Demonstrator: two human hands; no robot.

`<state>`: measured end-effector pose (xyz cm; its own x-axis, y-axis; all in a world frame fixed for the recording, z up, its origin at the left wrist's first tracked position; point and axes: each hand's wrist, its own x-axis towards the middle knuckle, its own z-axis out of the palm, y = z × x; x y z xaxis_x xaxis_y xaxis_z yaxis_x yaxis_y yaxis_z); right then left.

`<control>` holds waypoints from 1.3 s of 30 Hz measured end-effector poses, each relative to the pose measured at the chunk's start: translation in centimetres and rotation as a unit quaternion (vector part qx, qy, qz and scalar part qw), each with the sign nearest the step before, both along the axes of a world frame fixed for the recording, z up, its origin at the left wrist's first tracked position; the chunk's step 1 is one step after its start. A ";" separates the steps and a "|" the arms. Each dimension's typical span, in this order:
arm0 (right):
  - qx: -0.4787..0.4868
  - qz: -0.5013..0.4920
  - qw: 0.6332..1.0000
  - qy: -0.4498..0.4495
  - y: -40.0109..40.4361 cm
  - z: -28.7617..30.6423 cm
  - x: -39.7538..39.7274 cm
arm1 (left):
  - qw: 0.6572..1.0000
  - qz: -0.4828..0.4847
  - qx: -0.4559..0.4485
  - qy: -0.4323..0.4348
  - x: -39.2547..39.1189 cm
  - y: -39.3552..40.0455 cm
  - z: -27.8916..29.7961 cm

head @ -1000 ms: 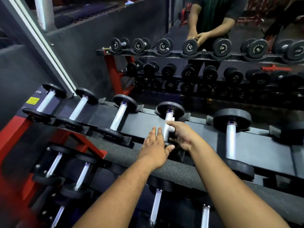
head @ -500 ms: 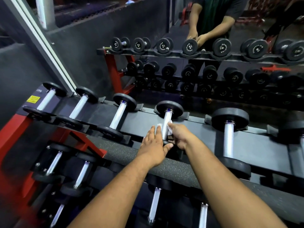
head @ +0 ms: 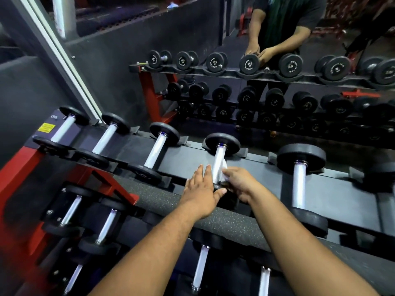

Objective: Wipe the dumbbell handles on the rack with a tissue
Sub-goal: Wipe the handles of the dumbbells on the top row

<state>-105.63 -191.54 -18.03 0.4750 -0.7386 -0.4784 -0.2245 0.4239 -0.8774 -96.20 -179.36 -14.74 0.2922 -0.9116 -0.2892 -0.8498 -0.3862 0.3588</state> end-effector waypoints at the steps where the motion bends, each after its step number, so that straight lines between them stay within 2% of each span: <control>1: -0.068 -0.005 0.998 0.011 -0.2 0.2 0.3 | 1.000 0.000 0.000 -0.001 -0.1 0.0 0.0; 2: -0.160 0.002 0.986 0.043 -0.5 0.6 0.8 | 1.000 0.000 -0.003 -0.001 -0.1 -0.1 0.0; 3: -0.267 0.026 0.957 0.109 -0.8 1.2 1.2 | 1.000 0.000 -0.006 -0.001 -0.1 -0.2 0.1; 4: -0.363 0.070 0.910 0.188 -0.9 1.6 1.5 | 1.000 0.000 -0.008 0.001 -0.1 -0.2 0.1; 6: -0.475 0.166 0.809 0.303 -1.0 1.7 1.2 | 1.000 -0.001 -0.009 0.005 0.0 -0.2 0.2; 10: -0.606 0.309 0.630 0.376 -0.7 0.7 -1.3 | 1.000 0.001 -0.008 0.007 0.1 -0.1 -0.1; 12: -0.636 0.316 0.593 0.380 -1.4 1.5 -1.9 | 1.000 0.001 -0.012 0.011 -0.1 -0.1 -0.1; 15: -0.638 0.318 0.542 0.445 -2.6 3.1 -0.7 | 1.000 0.001 -0.010 0.008 -0.1 -0.2 0.1; 17: -0.645 0.317 0.535 0.445 -2.5 3.6 0.5 | 1.000 0.004 -0.007 0.009 0.0 -0.2 0.1; 18: -0.652 0.330 0.533 0.426 -2.2 3.5 1.0 | 1.000 0.005 -0.007 0.008 0.0 -0.1 0.1; 21: -0.678 0.409 0.499 0.352 -1.9 3.4 0.4 | 1.000 0.003 -0.010 0.008 0.0 -0.1 0.0; 24: -0.681 0.412 0.500 0.341 -4.0 3.7 -0.6 | 1.000 0.003 -0.008 0.004 0.0 -0.2 -0.1; 26: -0.670 0.368 0.520 0.380 -4.1 3.5 -0.7 | 1.000 0.003 -0.004 0.008 0.1 -0.2 -0.2; 28: -0.673 0.360 0.531 0.368 -3.1 2.8 -0.4 | 1.000 0.002 -0.006 0.006 0.2 -0.2 -0.2; 30: -0.667 0.408 0.534 0.322 -2.1 2.3 -1.2 | 1.000 0.001 -0.009 0.010 0.2 -0.2 -0.2; 33: -0.630 0.443 0.567 0.292 -2.9 2.6 -3.2 | 1.000 -0.004 -0.011 0.004 -0.1 0.0 -0.4; 37: -0.647 0.318 0.585 0.373 -3.5 2.6 -2.3 | 1.000 -0.004 -0.009 -0.004 0.1 -0.1 -0.1; 39: -0.648 0.313 0.587 0.371 -2.5 2.1 -1.9 | 1.000 -0.003 -0.005 -0.003 0.1 -0.1 0.1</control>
<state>-107.54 -194.01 -15.89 0.8637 -0.5020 0.0459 -0.5040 -0.8613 0.0647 -96.09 -179.46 -14.64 0.2878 -0.9162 -0.2788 -0.8548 -0.3770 0.3567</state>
